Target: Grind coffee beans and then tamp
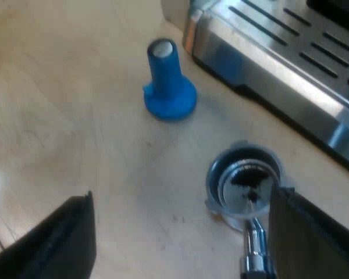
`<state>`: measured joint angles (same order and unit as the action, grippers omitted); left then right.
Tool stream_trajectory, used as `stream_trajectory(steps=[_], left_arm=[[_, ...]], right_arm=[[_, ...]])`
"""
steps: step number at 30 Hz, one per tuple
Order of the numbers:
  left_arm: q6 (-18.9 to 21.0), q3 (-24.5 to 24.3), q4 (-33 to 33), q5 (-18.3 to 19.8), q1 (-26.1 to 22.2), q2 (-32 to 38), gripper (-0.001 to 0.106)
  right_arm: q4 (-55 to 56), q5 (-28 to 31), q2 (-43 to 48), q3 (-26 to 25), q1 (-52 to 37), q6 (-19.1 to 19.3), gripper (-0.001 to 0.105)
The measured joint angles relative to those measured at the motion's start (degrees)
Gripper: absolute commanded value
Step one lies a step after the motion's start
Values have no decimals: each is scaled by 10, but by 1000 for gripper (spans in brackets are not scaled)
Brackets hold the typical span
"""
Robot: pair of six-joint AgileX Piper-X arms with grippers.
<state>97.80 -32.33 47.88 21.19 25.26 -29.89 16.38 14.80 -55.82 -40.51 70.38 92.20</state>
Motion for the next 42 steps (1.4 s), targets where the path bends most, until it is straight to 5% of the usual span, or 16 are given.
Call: stream_trajectory(steps=[4, 15, 42], left_arm=[[4, 0, -4, -2, -45, -4, 87], [-1, 0, -32, -63, -37, -92, 87], [-4, 0, -120, -85, -37, -334, 87]], right_arm=[[-40, 0, -26, 9, 0, 17, 64], [-146, 0, -123, 11, 0, 23, 64], [-170, 0, -131, 11, 0, 24, 64]])
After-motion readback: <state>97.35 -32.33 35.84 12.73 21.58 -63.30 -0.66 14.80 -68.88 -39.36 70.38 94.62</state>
